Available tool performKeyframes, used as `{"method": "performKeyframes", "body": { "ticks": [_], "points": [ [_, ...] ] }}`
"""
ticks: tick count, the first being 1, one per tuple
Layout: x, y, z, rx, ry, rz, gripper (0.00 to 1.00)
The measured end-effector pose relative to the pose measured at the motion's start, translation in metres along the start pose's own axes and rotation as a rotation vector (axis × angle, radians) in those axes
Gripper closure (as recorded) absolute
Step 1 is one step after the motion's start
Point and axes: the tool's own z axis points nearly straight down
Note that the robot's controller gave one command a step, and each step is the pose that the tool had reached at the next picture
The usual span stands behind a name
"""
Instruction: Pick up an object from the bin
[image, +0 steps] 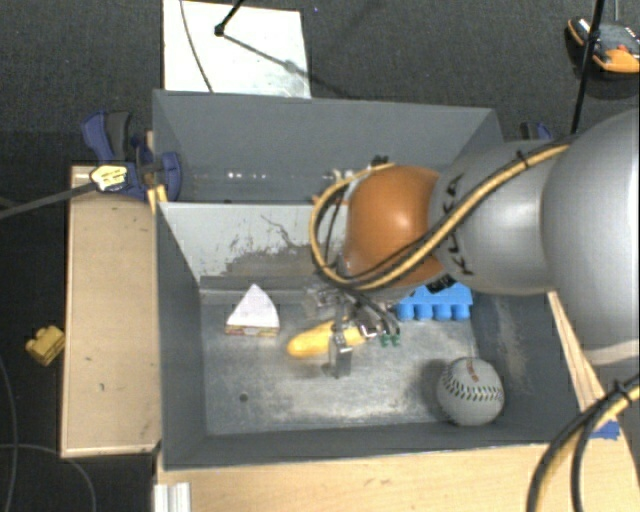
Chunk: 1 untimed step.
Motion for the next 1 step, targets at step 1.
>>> {"method": "performKeyframes", "body": {
  "ticks": [1],
  "points": [
    [-0.0015,-0.0129,-0.0129,0.000,-0.007,0.098,0.00]
  ]
}}
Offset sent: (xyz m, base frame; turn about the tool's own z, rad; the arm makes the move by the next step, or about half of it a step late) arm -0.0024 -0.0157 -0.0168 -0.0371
